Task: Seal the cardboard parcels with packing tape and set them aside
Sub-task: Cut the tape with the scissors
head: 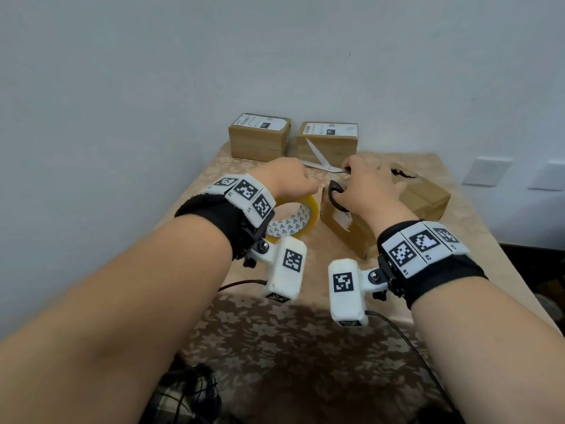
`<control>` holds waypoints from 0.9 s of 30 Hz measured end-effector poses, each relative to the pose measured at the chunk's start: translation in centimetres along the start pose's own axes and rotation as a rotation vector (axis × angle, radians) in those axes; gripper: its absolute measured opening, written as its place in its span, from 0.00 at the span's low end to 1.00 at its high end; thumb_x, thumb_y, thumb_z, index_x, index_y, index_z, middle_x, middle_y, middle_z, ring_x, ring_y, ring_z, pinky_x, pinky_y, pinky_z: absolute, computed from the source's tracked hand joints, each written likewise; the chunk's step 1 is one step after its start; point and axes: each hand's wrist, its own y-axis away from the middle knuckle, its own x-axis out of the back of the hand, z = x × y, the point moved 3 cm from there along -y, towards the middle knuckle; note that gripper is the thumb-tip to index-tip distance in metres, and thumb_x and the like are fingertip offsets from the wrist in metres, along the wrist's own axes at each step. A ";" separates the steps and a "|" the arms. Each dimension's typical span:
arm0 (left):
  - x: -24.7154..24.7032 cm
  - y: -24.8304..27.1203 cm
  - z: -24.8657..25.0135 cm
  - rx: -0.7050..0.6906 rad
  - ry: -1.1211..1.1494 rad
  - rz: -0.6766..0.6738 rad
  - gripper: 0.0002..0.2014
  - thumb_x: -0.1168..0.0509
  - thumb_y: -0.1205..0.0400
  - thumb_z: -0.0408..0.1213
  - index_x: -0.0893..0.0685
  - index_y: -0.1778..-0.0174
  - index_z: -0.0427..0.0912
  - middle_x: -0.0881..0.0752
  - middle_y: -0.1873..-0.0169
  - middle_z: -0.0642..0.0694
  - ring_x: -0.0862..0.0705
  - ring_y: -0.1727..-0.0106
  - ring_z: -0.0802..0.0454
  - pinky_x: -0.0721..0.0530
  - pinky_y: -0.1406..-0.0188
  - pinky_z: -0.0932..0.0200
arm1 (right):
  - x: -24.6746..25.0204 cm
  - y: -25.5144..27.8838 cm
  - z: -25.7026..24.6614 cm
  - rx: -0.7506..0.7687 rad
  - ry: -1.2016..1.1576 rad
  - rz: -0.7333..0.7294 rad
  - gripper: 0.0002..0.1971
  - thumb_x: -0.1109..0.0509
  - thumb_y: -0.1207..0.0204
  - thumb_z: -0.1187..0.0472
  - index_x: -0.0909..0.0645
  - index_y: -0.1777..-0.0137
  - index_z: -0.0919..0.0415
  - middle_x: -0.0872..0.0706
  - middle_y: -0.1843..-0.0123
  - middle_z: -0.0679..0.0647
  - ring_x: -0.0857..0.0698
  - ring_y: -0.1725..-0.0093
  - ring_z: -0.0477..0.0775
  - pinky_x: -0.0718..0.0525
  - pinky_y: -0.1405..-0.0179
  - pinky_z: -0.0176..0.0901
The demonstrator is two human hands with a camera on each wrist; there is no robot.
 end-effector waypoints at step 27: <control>-0.5 -0.3 -0.8 0.216 0.124 -0.077 0.16 0.30 0.22 0.43 0.14 0.44 0.36 0.14 0.47 0.40 0.17 0.45 0.42 0.20 0.51 0.53 | 1.0 0.8 1.8 0.036 -0.255 -0.026 0.27 0.29 0.27 0.43 0.29 0.30 0.49 0.20 0.36 0.49 0.23 0.33 0.57 0.29 0.33 0.57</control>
